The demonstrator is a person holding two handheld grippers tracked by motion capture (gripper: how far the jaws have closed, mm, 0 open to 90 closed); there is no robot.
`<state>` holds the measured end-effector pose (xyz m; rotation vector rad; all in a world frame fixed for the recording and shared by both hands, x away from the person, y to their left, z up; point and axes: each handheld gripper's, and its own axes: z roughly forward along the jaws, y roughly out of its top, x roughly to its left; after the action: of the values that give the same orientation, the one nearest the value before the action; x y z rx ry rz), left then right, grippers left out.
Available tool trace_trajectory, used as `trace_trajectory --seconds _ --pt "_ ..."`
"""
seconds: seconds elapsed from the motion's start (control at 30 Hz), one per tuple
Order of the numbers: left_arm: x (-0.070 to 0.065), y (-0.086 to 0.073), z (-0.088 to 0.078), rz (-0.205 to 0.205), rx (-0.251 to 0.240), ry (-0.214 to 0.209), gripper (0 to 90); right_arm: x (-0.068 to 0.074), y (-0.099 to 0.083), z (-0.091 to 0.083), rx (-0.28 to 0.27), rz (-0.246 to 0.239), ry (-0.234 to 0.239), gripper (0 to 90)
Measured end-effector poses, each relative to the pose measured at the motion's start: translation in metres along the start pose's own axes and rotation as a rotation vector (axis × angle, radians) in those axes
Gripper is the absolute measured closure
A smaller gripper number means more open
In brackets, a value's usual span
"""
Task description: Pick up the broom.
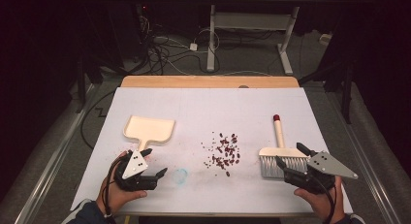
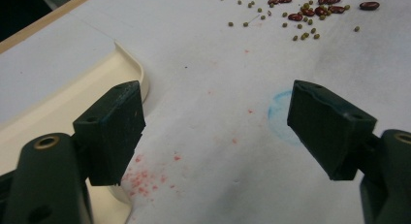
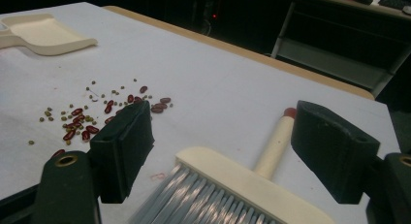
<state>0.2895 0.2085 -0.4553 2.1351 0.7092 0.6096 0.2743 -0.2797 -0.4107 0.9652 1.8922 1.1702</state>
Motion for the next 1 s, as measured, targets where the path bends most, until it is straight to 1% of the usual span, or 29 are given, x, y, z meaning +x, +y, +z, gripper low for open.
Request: trace_trajectory --seconds 0.03,0.17,0.2,0.23,0.27,0.3,0.37,0.4,0.47,0.5,0.53,0.57,0.6,0.63,0.67,0.7,0.73,0.77,0.8,0.83,0.87,0.9,0.97,1.0 --pt "0.0 0.001 0.001 0.001 0.002 -0.002 20.4 -0.001 0.0 0.0 0.007 0.0 0.006 22.8" --pt "-0.001 0.002 0.005 0.011 0.013 -0.005 20.4 -0.005 -0.003 0.001 0.032 0.006 0.002 21.7" --pt "-0.002 0.002 0.006 0.009 0.014 -0.009 20.4 -0.005 -0.003 0.001 0.036 -0.001 0.001 21.3" --pt "-0.002 0.001 0.007 0.015 0.02 -0.011 20.5 -0.006 -0.002 0.001 0.036 -0.02 0.002 21.1" --pt "-0.004 0.0 0.007 0.025 0.034 -0.015 20.4 -0.006 0.0 0.001 0.045 -0.023 -0.004 21.0" --pt "-0.004 0.0 0.007 0.025 0.034 -0.015 20.4 -0.008 0.001 0.003 0.05 -0.03 0.001 21.0" --pt "-0.005 -0.002 0.007 0.017 0.041 -0.023 20.4 -0.013 0.004 0.008 0.09 -0.021 0.003 20.1" --pt "-0.005 -0.001 0.006 0.018 0.036 -0.019 20.4 -0.015 0.006 0.011 0.114 -0.01 0.005 20.2" --pt "-0.004 -0.002 0.006 0.01 0.032 -0.021 20.4 -0.022 0.013 0.02 0.175 0.006 -0.005 20.8" --pt "-0.004 -0.003 0.006 -0.001 0.039 -0.028 20.4 -0.022 0.013 0.02 0.175 0.006 -0.005 20.8" --pt "-0.004 -0.004 0.007 -0.002 0.046 -0.029 20.4 -0.031 0.021 0.032 0.242 0.051 -0.007 22.7" --pt "-0.003 -0.005 0.008 0.001 0.053 -0.028 20.4 -0.035 0.025 0.041 0.299 0.067 -0.017 22.5" --pt "-0.002 -0.005 0.009 0.001 0.056 -0.029 20.4 -0.039 0.028 0.049 0.33 0.076 -0.019 21.7" --pt "-0.002 -0.005 0.009 0.001 0.056 -0.029 20.4 -0.043 0.03 0.058 0.348 0.09 -0.028 24.0" --pt "-0.001 -0.003 0.01 0.001 0.055 -0.03 20.5 -0.047 0.032 0.068 0.393 0.106 -0.042 24.9" --pt "-0.002 -0.003 0.01 0.003 0.053 -0.03 20.5 -0.051 0.033 0.079 0.44 0.122 -0.048 23.2" --pt "-0.002 -0.003 0.01 0.003 0.053 -0.03 20.5 -0.056 0.033 0.089 0.462 0.134 -0.057 24.1" --pt "-0.004 -0.002 0.011 0.011 0.062 -0.036 20.4 -0.059 0.032 0.1 0.491 0.147 -0.083 25.6" --pt "-0.004 -0.002 0.011 0.011 0.062 -0.036 20.4 -0.059 0.032 0.1 0.491 0.147 -0.083 25.6" --pt "-0.006 -0.003 0.012 0.027 0.078 -0.036 20.5 -0.064 0.029 0.12 0.567 0.148 -0.12 25.6" --pt "-0.006 -0.003 0.012 0.027 0.078 -0.036 20.5 -0.064 0.029 0.12 0.567 0.148 -0.12 25.6" --pt "-0.008 -0.004 0.012 0.037 0.088 -0.034 20.5 -0.07 0.023 0.139 0.636 0.195 -0.094 30.7" --pt "-0.008 -0.004 0.011 0.04 0.091 -0.034 20.5 -0.075 0.014 0.154 0.717 0.208 -0.109 37.1" --pt "-0.008 -0.004 0.01 0.037 0.089 -0.033 20.4 -0.077 0.009 0.161 0.767 0.203 -0.115 39.0"
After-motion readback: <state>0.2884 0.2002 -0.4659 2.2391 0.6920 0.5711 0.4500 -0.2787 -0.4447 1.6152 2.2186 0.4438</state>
